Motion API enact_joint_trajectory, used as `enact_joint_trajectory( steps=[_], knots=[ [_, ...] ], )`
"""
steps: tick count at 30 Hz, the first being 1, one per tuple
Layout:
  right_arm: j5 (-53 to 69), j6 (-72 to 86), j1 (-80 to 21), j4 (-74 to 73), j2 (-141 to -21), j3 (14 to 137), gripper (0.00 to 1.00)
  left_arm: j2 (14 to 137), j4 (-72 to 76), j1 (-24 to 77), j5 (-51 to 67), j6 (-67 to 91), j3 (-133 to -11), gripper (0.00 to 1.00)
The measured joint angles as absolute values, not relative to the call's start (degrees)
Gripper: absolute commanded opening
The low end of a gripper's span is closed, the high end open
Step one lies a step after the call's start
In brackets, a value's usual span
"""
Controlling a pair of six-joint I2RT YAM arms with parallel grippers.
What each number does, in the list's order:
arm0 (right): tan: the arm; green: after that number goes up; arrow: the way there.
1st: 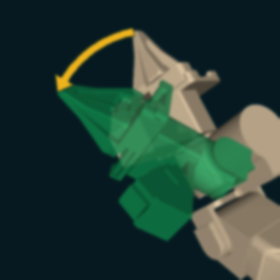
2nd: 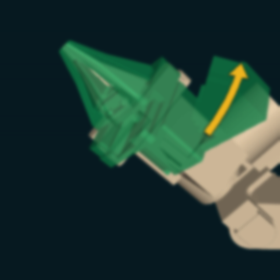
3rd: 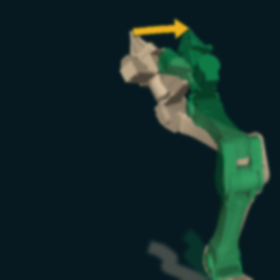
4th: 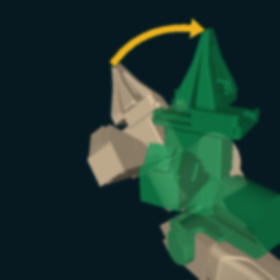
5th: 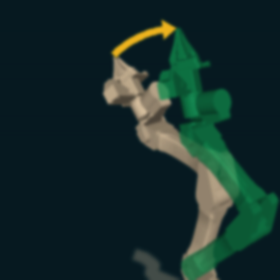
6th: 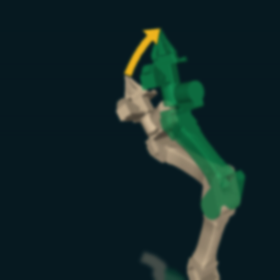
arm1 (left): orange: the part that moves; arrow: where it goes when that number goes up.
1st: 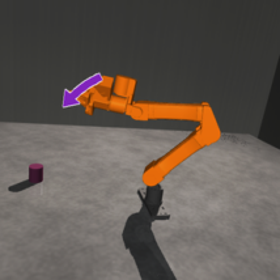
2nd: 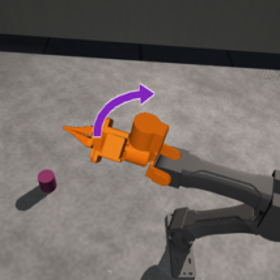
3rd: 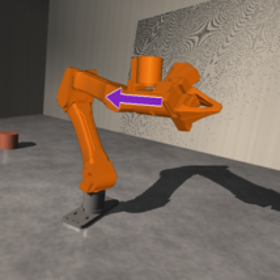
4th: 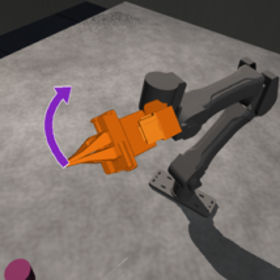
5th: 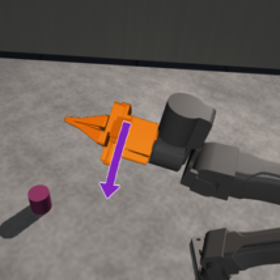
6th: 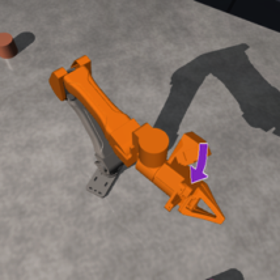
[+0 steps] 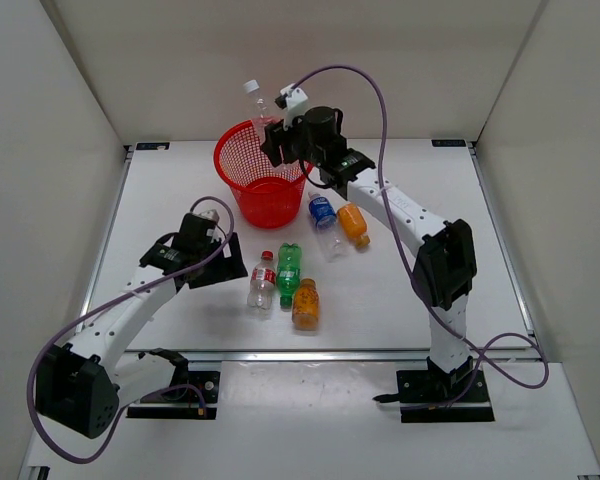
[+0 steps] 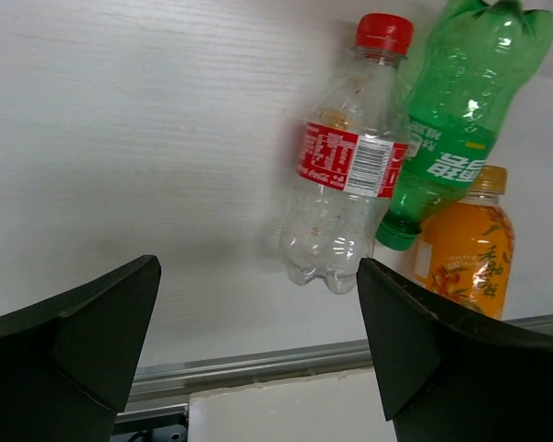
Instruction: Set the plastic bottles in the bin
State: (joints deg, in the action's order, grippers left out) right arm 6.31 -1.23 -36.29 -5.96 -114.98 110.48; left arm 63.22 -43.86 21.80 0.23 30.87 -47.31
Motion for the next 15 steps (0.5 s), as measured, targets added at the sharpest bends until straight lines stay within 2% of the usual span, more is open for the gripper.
enact_joint_trajectory(
  steps=[2, 4, 7, 8, 10, 15],
  knots=[
    [6.79, -0.43, -36.29, -3.79, -114.98, 109.27, 0.51, 63.22, -42.83, 22.04, 0.82, 30.89, -47.31, 0.99],
    [7.44, 0.89, -36.29, -2.13, -114.98, 107.5, 0.61, 63.24, -41.87, 22.15, 1.65, 30.89, -47.27, 0.99],
    [8.19, 2.42, -36.32, -1.34, -114.98, 104.09, 0.76, 63.22, -39.75, 22.17, 3.86, 30.98, -46.74, 0.98],
    [8.49, 2.68, -36.32, -1.26, -114.98, 102.89, 0.86, 63.22, -38.92, 22.31, 4.34, 31.14, -46.3, 0.99],
    [8.58, 2.98, -36.38, -1.3, -114.98, 101.21, 0.99, 63.24, -37.43, 22.81, 5.15, 31.57, -45.32, 0.98],
    [7.07, 1.74, -37.17, -2.35, -113.43, 99.33, 0.99, 64.71, -34.02, 25.76, 6.5, 32.62, -44.16, 0.99]
  ],
)
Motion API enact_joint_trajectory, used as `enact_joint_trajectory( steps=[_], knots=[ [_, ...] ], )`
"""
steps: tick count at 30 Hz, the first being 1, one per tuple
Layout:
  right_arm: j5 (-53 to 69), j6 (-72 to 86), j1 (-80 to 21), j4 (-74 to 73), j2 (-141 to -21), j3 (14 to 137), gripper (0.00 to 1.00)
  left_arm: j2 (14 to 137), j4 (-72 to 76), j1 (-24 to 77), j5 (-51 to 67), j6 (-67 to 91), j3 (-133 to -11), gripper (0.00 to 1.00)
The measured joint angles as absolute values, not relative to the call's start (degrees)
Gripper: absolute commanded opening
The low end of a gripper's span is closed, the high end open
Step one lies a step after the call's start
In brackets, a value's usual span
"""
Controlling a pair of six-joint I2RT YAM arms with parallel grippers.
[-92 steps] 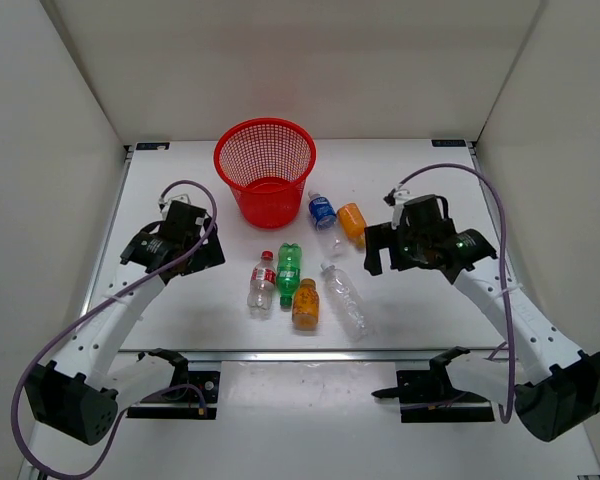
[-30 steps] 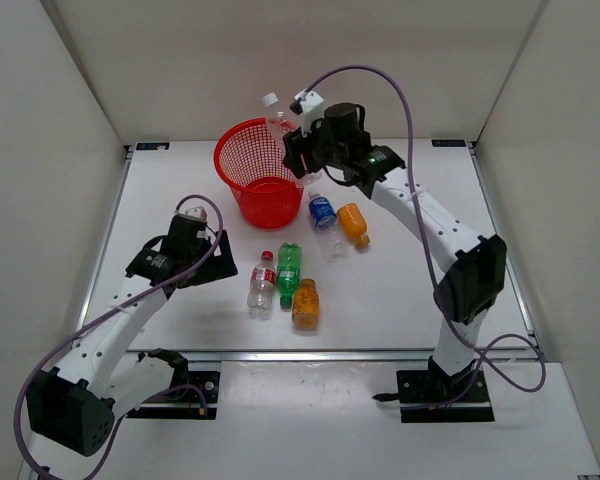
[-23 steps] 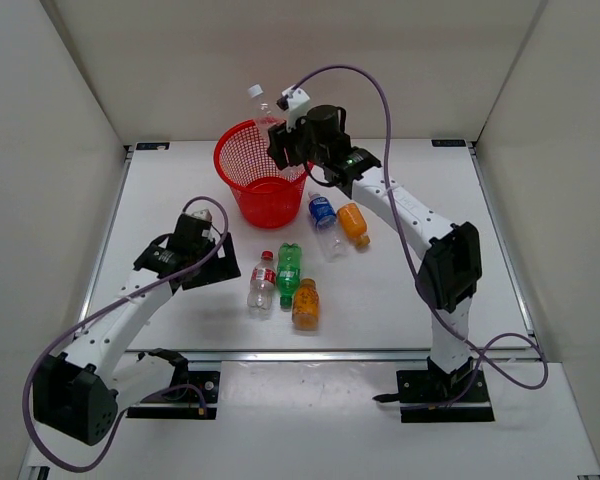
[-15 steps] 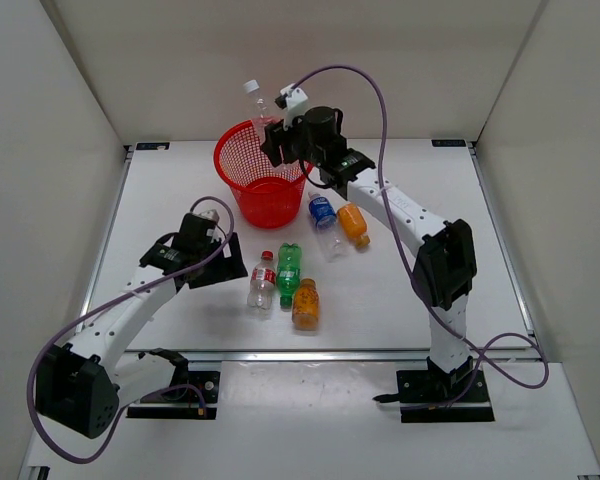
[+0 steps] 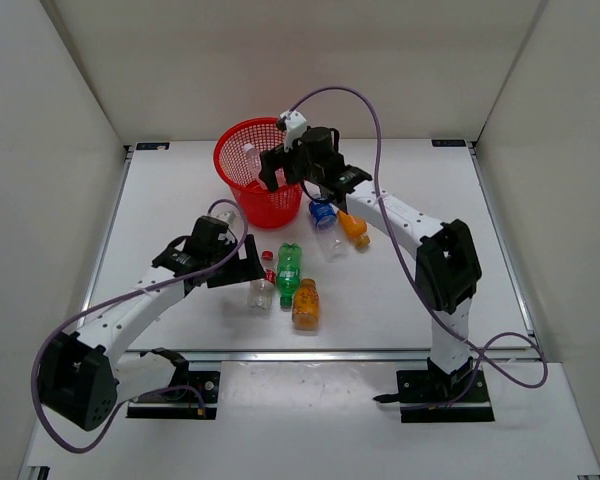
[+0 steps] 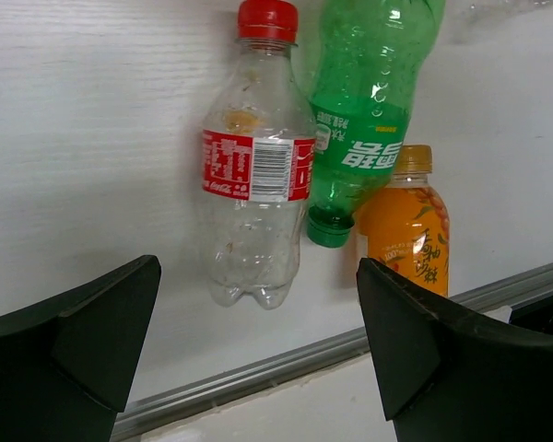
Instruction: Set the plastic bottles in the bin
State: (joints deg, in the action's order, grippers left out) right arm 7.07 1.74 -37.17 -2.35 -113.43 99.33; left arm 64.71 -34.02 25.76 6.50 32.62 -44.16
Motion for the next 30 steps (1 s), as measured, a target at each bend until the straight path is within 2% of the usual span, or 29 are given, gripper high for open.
enact_joint_trajectory(
  steps=[8, 15, 19, 23, 29, 30],
  knots=[
    [3.77, -0.1, -38.02, -12.01, -97.95, 94.87, 0.99, 72.51, -31.81, 28.18, 4.93, 33.3, -44.16, 0.99],
    [-0.21, 4.6, -32.62, -19.9, -72.62, 75.31, 0.99, 76.12, -29.76, 28.71, 2.98, 33.93, -44.16, 0.98],
    [-0.78, 8.73, -26.39, -25.76, -63.75, 64.31, 0.99, 78.41, -27.81, 28.93, 2.0, 34.26, -43.94, 0.98],
    [-0.84, 11.92, -22.52, -31.97, -58.19, 56.05, 0.99, 81.3, -27.0, 29.1, 0.05, 34.5, -43.9, 0.92],
    [1.83, 14.94, -16.51, -35.7, -51.46, 51.59, 1.0, 84.33, -24.84, 29.17, -0.47, 34.48, -43.9, 0.73],
    [2.35, 15.11, -15.59, -35.75, -50.59, 51.16, 0.99, 84.38, -24.67, 29.17, -0.45, 34.24, -43.9, 0.65]
  ],
)
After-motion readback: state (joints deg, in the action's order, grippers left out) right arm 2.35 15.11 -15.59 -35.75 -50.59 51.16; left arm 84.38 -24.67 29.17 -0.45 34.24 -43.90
